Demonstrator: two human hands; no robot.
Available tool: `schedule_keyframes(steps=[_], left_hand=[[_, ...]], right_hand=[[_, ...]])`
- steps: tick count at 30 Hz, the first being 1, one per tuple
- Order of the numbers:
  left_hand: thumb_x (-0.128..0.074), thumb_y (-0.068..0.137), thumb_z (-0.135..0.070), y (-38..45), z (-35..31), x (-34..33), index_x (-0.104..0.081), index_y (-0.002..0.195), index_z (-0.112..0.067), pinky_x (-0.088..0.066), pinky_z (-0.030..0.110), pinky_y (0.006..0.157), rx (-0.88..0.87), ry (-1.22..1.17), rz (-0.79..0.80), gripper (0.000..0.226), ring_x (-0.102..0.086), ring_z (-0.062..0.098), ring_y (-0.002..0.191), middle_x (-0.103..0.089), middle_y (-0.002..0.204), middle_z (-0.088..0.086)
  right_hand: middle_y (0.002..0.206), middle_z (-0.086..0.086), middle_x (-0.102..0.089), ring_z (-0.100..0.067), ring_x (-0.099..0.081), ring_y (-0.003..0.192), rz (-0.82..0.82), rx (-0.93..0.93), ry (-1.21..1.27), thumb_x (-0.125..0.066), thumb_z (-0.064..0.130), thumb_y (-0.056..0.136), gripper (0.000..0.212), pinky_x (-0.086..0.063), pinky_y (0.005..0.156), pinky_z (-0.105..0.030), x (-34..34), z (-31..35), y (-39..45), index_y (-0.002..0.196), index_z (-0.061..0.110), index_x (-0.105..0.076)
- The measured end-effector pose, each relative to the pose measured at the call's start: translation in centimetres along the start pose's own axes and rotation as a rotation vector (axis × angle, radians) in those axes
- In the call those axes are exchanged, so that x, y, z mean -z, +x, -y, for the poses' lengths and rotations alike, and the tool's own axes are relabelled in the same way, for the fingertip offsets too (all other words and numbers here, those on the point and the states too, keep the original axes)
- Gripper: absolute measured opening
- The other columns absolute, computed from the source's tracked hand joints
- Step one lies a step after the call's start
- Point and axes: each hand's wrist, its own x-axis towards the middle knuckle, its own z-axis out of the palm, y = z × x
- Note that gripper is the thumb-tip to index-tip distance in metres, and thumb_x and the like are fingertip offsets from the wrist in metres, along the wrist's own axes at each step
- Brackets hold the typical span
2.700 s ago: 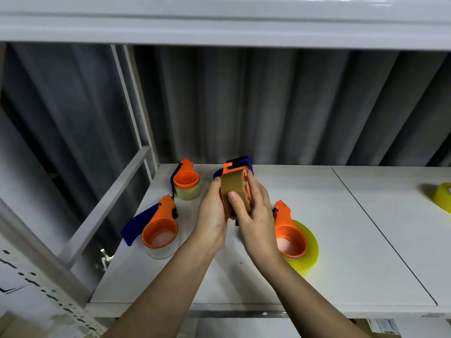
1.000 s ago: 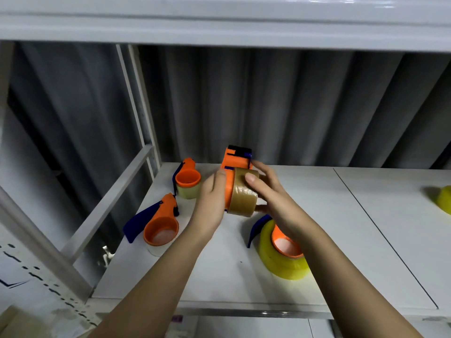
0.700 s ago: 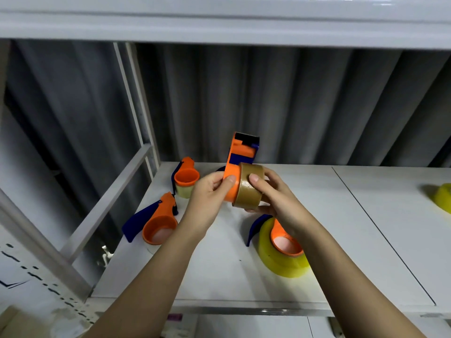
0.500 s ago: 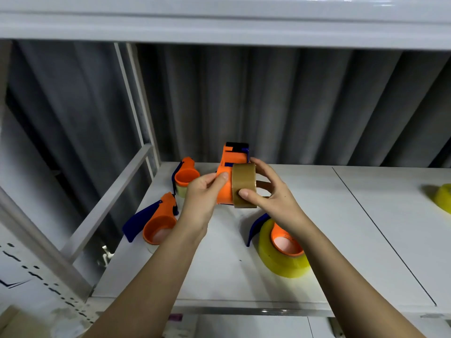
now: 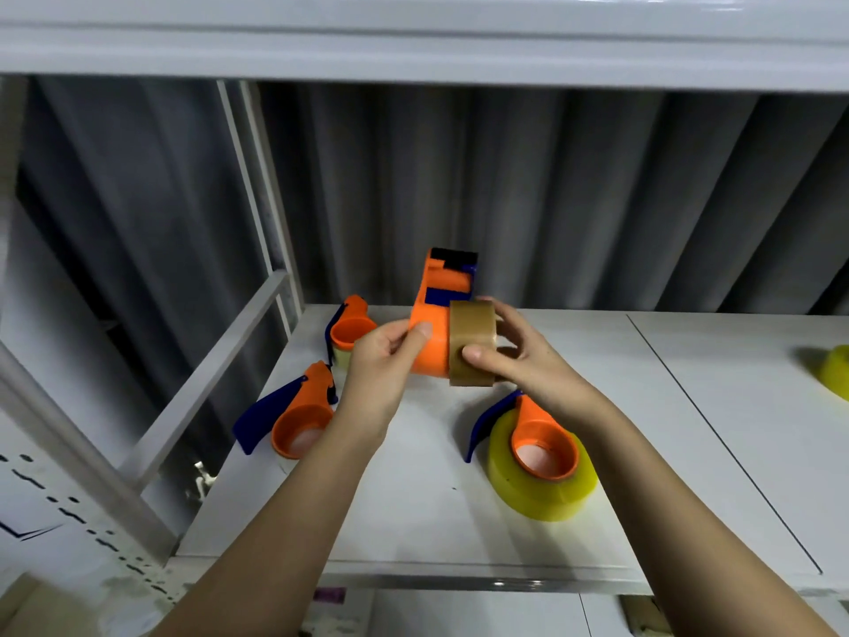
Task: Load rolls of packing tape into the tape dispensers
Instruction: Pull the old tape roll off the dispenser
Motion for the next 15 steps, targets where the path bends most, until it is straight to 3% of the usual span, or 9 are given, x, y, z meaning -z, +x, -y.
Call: schedule_keyframes(steps=[3, 6, 10, 12, 15], left_hand=[[-0.054, 0.096, -0.028, 0.2, -0.2, 0.7, -0.060, 0.092, -0.029, -0.050, 0.034, 0.087, 0.158, -0.145, -0.089, 0.008, -0.061, 0.011, 0.087, -0.062, 0.090, -0.008], [-0.052, 0.097, -0.027, 0.2, -0.3, 0.6, -0.062, 0.084, -0.029, -0.048, 0.030, 0.085, 0.088, -0.103, -0.071, 0.016, -0.061, 0.012, 0.085, -0.064, 0.086, -0.004], [-0.047, 0.099, -0.028, 0.5, -0.2, -0.1, -0.065, 0.101, -0.020, -0.050, 0.030, 0.086, 0.037, -0.014, -0.025, 0.020, -0.063, 0.019, 0.092, -0.068, 0.095, 0.007], [-0.045, 0.100, -0.029, 0.7, 0.1, -0.1, -0.061, 0.112, -0.021, -0.048, 0.029, 0.088, 0.051, 0.014, 0.003, 0.021, -0.062, 0.015, 0.097, -0.067, 0.100, 0.000], [-0.040, 0.102, -0.025, 1.0, 0.1, -0.4, -0.055, 0.117, -0.019, -0.049, 0.013, 0.071, 0.101, -0.038, 0.030, 0.022, -0.064, 0.000, 0.082, -0.066, 0.097, -0.008]], right_hand=[[0.136, 0.011, -0.041, -0.004, -0.049, 0.121, -0.031, 0.165, -0.194, -0.082, 0.017, 0.073, 0.085, -0.050, 0.085, -0.016, 0.1, -0.3, -0.1, 0.140, 0.037, -0.033], [0.136, 0.011, -0.043, -0.007, -0.053, 0.119, -0.033, 0.101, -0.047, -0.081, 0.023, 0.075, 0.084, -0.052, 0.087, -0.020, 0.4, -0.7, -0.1, 0.141, 0.039, -0.032], [0.133, 0.005, -0.045, -0.003, -0.056, 0.104, -0.265, -0.050, 0.046, -0.072, 0.031, 0.082, 0.078, -0.056, 0.076, -0.022, 1.2, -1.0, 0.6, 0.145, 0.025, -0.027], [0.131, 0.002, -0.047, -0.001, -0.056, 0.096, -0.308, -0.109, -0.019, -0.070, 0.032, 0.084, 0.073, -0.053, 0.069, -0.019, 2.5, -0.9, 1.0, 0.143, 0.020, -0.030], [0.124, 0.004, -0.045, -0.009, -0.056, 0.094, -0.318, -0.150, -0.169, -0.070, 0.033, 0.084, 0.071, -0.046, 0.065, -0.017, 5.1, -0.9, 1.4, 0.141, 0.017, -0.032]])
